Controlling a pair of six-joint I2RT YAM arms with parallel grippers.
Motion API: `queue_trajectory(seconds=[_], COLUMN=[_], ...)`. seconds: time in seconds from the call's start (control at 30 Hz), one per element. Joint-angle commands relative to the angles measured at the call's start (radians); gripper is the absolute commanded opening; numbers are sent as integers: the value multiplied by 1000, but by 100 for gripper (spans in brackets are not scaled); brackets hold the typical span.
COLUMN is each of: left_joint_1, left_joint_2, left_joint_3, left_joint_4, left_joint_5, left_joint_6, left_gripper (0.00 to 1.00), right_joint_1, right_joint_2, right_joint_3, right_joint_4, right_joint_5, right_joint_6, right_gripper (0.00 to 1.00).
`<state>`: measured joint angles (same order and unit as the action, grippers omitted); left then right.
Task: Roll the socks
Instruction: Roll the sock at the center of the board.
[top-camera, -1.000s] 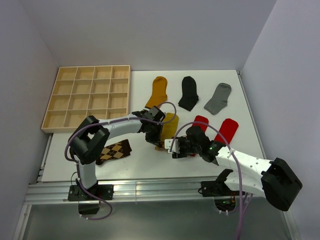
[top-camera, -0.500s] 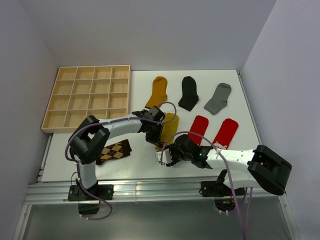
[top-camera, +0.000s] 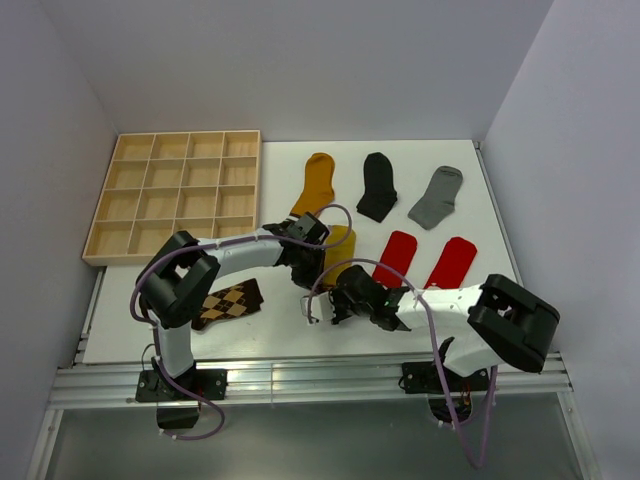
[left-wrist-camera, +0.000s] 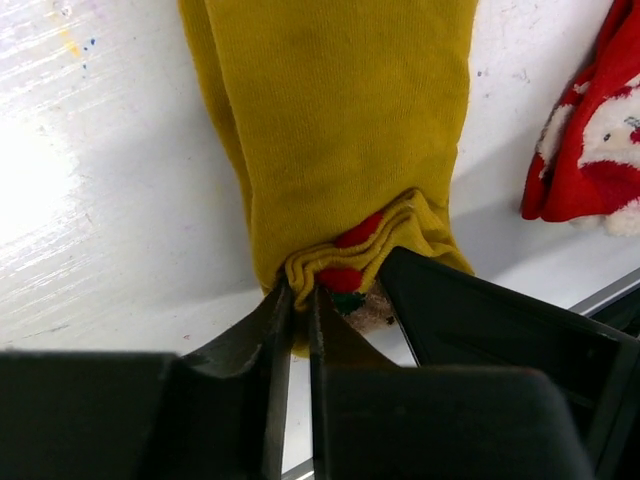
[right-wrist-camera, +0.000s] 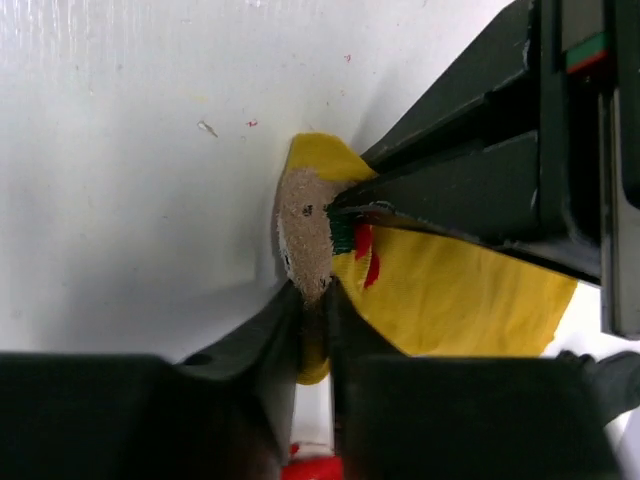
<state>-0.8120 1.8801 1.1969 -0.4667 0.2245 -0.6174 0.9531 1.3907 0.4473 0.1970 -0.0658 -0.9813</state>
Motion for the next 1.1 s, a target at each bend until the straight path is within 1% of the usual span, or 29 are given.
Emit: queue_trajectory(seconds=[0.0,0.03,0.07,0.1,0.13,0.17,0.2,0.27,0.3,0.37,0.4,0.43,0.47,0.5,0.57,0.6,0.63,0.67,0.7,0.77,0.8,0.83,0.87,0.93,1.07], left_joint_1=[-4,-4,-3,-4,-3,-3,0,7,7,8,8,8,7,5,-6,-10,-13,-32,-42,-73,-85,-98,-122,-139,-186], left_joint_2=[-12,-25,-32,-42,-68,-82,-99,-154,-173,-226,-258,-275,-292,-329,-358,-377,-386,-397,-412,-423,-427,-426,-424,-414,-374], left_joint_3=[-36,-39,-45,-51,-59,-78,-89,-125,-137,-173,-186,-209,-221,-235,-270,-276,-296,-307,-318,-355,-365,-388,-398,-424,-434], left_joint_4=[10,22,28,37,60,75,86,125,140,177,189,201,226,240,261,276,287,296,336,382,405,459,489,543,654], left_joint_5=[22,26,23,18,7,0,-8,-49,-66,-103,-115,-132,-176,-192,-258,-272,-292,-348,-362,-382,-411,-424,-433,-451,-490], left_joint_6=[-18,-24,-42,-56,-70,-100,-119,-178,-200,-260,-280,-294,-320,-326,-338,-335,-326,-320,-308,-254,-231,-204,-162,-115,14], left_gripper=[16,21,24,29,36,40,42,47,48,50,50,50,50,49,49,48,48,48,49,49,49,49,49,50,52], right_joint_1=[-11,-20,-34,-68,-89,-112,-164,-214,-264,-309,-330,-370,-388,-404,-438,-450,-471,-487,-497,-526,-536,-545,-553,-573,-588], right_joint_2=[2,-5,-13,-25,-30,-36,-45,-48,-39,-21,10,30,78,108,168,235,270,342,379,448,512,542,566,632,702], right_joint_3=[54,62,89,108,128,164,181,233,254,307,329,353,404,431,516,549,614,648,681,778,809,859,882,921,962], right_joint_4=[-20,-43,-72,-147,-186,-227,-301,-373,-443,-517,-591,-629,-669,-747,-824,-908,-959,-1003,-1078,-1152,-1226,-1248,-1263,-1324,-1332], right_joint_5=[8,-9,-59,-90,-123,-165,-240,-322,-401,-477,-553,-583,-610,-630,-695,-718,-779,-801,-819,-856,-868,-873,-871,-878,-855], right_joint_6=[33,41,62,73,84,98,105,113,115,109,109,105,92,84,72,67,55,46,49,40,32,36,59,55,125], right_gripper=[15,15,14,14,13,13,13,13,13,13,12,12,12,12,12,12,12,12,12,12,12,12,11,12,11])
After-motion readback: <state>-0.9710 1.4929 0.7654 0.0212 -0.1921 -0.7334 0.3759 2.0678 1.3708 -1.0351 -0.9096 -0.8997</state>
